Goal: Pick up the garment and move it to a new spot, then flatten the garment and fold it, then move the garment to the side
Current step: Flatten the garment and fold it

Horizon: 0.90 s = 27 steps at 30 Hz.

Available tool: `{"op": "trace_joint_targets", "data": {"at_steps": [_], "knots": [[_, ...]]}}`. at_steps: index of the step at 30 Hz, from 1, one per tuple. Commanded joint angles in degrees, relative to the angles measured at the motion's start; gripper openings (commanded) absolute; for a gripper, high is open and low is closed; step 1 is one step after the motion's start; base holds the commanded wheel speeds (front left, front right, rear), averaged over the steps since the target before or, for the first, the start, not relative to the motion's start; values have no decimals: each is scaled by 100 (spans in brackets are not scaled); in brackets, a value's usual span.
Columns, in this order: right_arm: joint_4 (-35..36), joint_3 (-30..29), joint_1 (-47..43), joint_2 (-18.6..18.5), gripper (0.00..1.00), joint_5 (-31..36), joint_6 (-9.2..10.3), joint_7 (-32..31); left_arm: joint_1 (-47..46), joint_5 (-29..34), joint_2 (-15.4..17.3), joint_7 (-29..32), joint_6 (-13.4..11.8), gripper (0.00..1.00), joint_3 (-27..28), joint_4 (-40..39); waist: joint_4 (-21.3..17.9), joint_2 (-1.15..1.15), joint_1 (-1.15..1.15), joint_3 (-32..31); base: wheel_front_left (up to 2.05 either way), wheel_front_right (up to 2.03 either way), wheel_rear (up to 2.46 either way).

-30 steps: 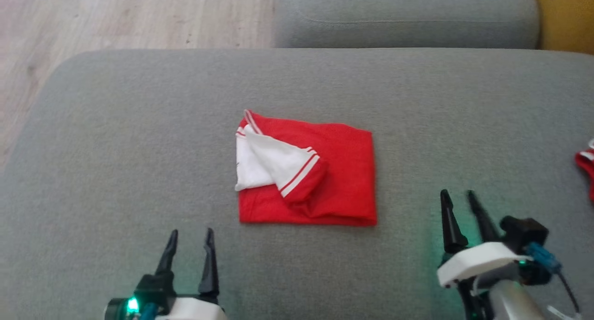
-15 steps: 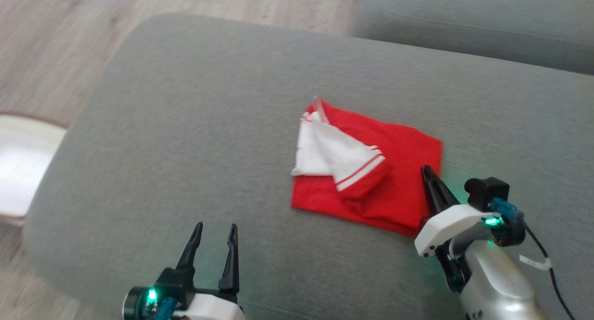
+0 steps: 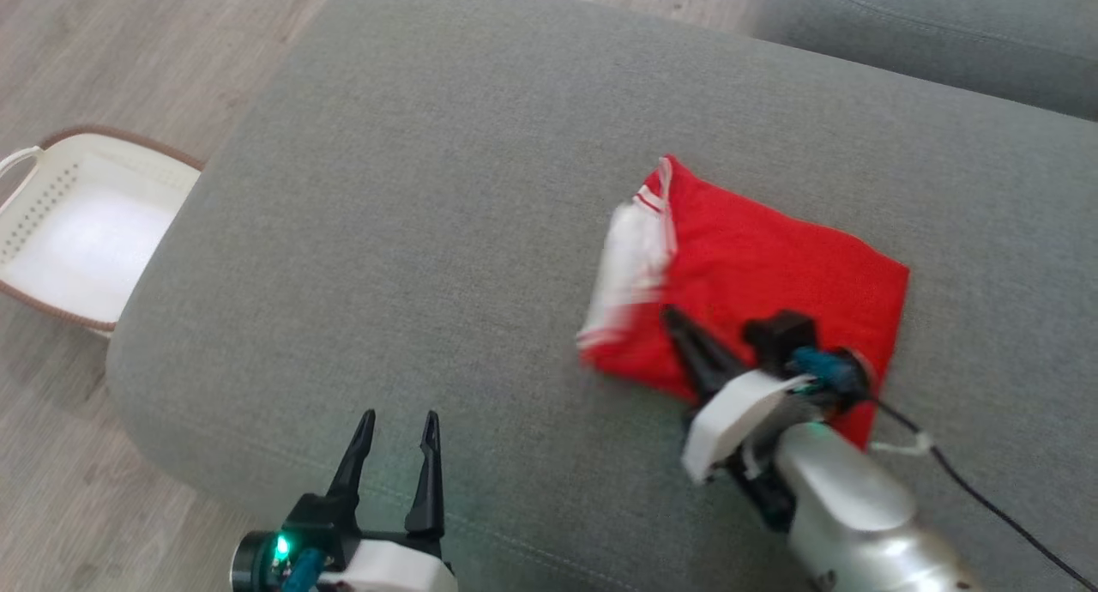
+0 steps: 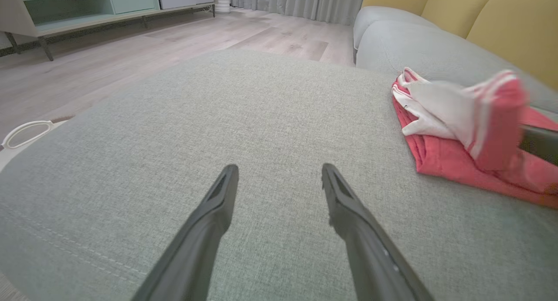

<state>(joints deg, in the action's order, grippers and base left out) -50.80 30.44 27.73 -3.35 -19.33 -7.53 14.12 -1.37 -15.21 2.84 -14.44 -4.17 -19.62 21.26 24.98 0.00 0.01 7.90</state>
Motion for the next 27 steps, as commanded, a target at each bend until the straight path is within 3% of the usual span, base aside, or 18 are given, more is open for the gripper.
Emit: {"op": "trace_joint_targets", "data": {"at_steps": [1, 3, 7, 17, 19, 20, 24, 27], "knots": [[363, 521, 63, 47, 0, -268, 4, 59, -270, -29, 4, -56, -48, 100, 141, -211, -68, 0, -1, -1, 0, 0, 0], [496, 892, 75, 47, 0, -461, 4, 62, -296, -23, 4, -56, -58, 100, 142, -241, -169, 0, -1, -7, 0, 0, 0], [509, 862, 161, 47, 0, -609, 4, 76, -343, 10, 4, -56, -64, 100, 177, -272, -372, 0, -1, -35, 0, 0, 0], [1012, -1327, -321, 8, 0, 74, 4, 86, -488, 156, 4, -56, -37, 100, 461, -273, -1303, 0, -1, -194, 0, 0, 0], [1134, -1777, -489, 15, 64, 246, 4, 86, -493, 147, 4, -56, -48, 100, 548, -270, -1496, 0, -1, -227, 0, 0, 0], [1200, -1963, -569, 19, 100, 359, 4, 86, -498, 150, 4, -56, -58, 100, 587, -270, -1587, 0, -1, -239, 0, 0, 0], [1430, -2706, -924, 38, 100, 833, 4, 87, -465, 249, 4, -56, -57, 100, 798, -247, -2019, 0, -1, -313, 0, 0, 0], [1576, -2856, -1071, 43, 100, 865, 4, 87, -382, 296, 4, -56, -84, 100, 1014, -271, -2259, 0, -1, -354, 0, 0, 0]]}}
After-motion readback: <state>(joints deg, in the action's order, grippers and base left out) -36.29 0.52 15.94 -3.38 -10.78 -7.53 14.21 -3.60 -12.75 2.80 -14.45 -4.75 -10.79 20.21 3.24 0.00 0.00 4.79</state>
